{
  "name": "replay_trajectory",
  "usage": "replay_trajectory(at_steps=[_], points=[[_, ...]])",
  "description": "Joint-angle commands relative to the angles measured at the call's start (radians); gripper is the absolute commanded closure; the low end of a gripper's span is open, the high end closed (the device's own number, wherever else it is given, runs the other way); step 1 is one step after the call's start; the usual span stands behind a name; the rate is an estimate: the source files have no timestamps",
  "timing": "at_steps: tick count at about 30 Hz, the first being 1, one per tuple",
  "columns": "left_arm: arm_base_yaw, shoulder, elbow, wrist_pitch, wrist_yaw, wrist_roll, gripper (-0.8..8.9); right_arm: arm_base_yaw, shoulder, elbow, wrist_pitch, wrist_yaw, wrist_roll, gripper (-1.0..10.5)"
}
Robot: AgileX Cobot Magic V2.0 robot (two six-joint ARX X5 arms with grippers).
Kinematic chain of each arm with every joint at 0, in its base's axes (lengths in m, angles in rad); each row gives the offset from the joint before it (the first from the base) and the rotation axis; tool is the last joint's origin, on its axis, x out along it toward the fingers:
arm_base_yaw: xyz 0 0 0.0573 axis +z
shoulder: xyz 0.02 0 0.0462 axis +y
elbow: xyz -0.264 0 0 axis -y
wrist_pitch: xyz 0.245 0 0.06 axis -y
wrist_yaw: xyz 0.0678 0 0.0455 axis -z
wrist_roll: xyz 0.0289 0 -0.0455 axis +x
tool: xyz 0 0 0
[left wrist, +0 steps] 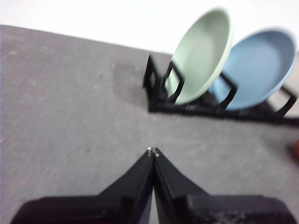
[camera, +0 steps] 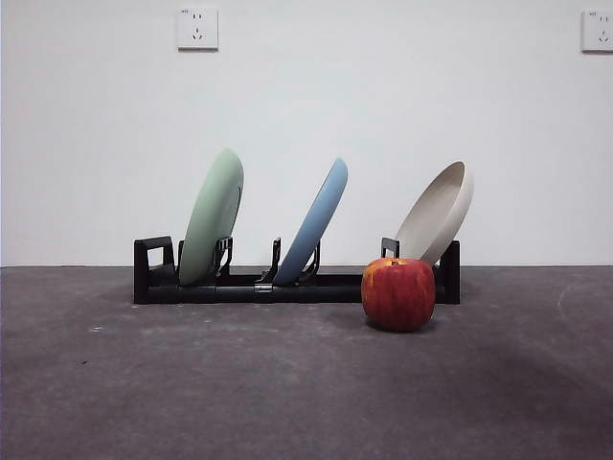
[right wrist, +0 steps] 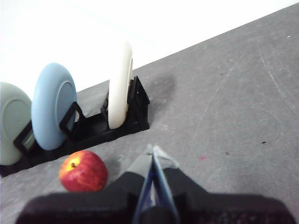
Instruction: Take the green plate from the plate rack,put the plate on the table,take the apple from the table,put the apple in the plate
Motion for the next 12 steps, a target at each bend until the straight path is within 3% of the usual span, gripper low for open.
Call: replay_trajectory(at_steps=[1,12], points=[[0.002,0.034,0.066,0.008,0.037,-0.073,8.20,0.001,0.065,0.075,-0.021,-0.035,0.011,9.6],[0.002,0.356,0.388,-0.069,0.201,-0.068,8.20,0.001,0.385,0.362,-0.108,-0.256,-0.061,9.5]])
